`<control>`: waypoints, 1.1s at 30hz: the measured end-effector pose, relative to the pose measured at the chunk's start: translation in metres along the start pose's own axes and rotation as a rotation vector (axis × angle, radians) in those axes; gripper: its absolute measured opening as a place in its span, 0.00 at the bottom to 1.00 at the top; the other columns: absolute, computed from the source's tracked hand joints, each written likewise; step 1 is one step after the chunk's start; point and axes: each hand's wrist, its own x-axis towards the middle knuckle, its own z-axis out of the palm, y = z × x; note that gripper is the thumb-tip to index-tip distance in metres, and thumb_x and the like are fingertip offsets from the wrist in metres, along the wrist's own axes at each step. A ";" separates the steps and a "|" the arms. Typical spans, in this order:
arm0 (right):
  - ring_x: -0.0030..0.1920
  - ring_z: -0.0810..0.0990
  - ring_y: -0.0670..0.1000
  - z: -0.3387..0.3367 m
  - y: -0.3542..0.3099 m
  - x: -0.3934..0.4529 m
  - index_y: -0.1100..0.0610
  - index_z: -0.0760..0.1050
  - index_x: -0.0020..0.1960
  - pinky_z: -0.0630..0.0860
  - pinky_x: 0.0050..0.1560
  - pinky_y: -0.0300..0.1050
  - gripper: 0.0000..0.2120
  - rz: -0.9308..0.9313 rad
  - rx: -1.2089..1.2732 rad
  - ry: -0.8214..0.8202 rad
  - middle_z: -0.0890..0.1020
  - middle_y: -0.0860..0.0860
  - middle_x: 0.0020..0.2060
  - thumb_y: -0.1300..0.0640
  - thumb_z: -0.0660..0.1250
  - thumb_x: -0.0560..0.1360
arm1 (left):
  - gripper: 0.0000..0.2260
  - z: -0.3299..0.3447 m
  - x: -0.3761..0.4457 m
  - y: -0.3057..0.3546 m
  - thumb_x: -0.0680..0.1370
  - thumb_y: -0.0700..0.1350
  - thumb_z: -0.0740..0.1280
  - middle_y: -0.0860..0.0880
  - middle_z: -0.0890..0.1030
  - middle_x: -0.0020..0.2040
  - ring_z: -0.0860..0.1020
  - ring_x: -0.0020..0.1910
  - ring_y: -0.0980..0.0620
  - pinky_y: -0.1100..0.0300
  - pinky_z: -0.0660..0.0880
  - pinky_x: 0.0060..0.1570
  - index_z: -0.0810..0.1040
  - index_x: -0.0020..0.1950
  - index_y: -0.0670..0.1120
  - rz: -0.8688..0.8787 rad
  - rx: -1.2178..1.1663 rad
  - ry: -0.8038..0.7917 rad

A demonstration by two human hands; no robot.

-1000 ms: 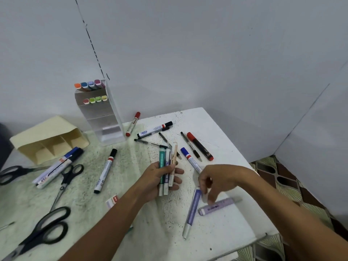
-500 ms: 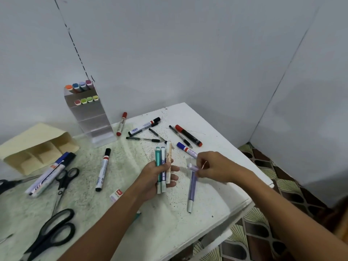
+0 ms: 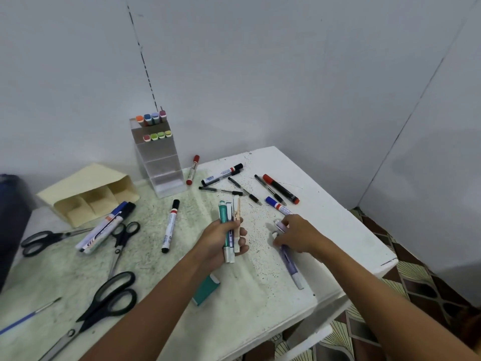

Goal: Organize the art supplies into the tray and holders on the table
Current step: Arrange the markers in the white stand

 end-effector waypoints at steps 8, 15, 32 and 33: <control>0.24 0.72 0.47 -0.006 -0.045 0.003 0.63 0.74 0.45 0.63 0.20 0.36 0.05 -0.144 0.829 -0.228 0.79 0.54 0.28 0.70 0.69 0.74 | 0.07 -0.013 -0.010 0.004 0.74 0.38 0.73 0.48 0.76 0.30 0.67 0.22 0.55 0.63 0.66 0.21 0.76 0.49 0.41 0.185 0.193 0.125; 0.28 0.74 0.49 -0.004 -0.095 0.035 0.60 0.75 0.50 0.61 0.22 0.37 0.11 -0.259 0.913 -0.175 0.78 0.54 0.30 0.65 0.74 0.71 | 0.14 -0.036 -0.010 0.031 0.69 0.35 0.76 0.42 0.82 0.38 0.68 0.22 0.53 0.62 0.68 0.21 0.76 0.52 0.38 0.429 0.228 0.283; 0.34 0.78 0.45 -0.004 -0.188 0.112 0.47 0.76 0.44 0.77 0.38 0.40 0.10 -1.081 0.551 0.127 0.79 0.41 0.36 0.62 0.70 0.75 | 0.19 -0.114 0.006 0.095 0.74 0.37 0.70 0.59 0.75 0.30 0.72 0.28 0.60 0.71 0.66 0.29 0.76 0.60 0.57 0.822 1.178 0.708; 0.36 0.77 0.43 -0.001 -0.192 0.114 0.47 0.76 0.45 0.75 0.39 0.36 0.10 -1.155 0.475 0.176 0.79 0.39 0.37 0.62 0.70 0.75 | 0.27 -0.120 0.007 0.101 0.75 0.38 0.69 0.57 0.77 0.34 0.73 0.29 0.59 0.70 0.67 0.31 0.69 0.70 0.57 0.753 1.261 0.661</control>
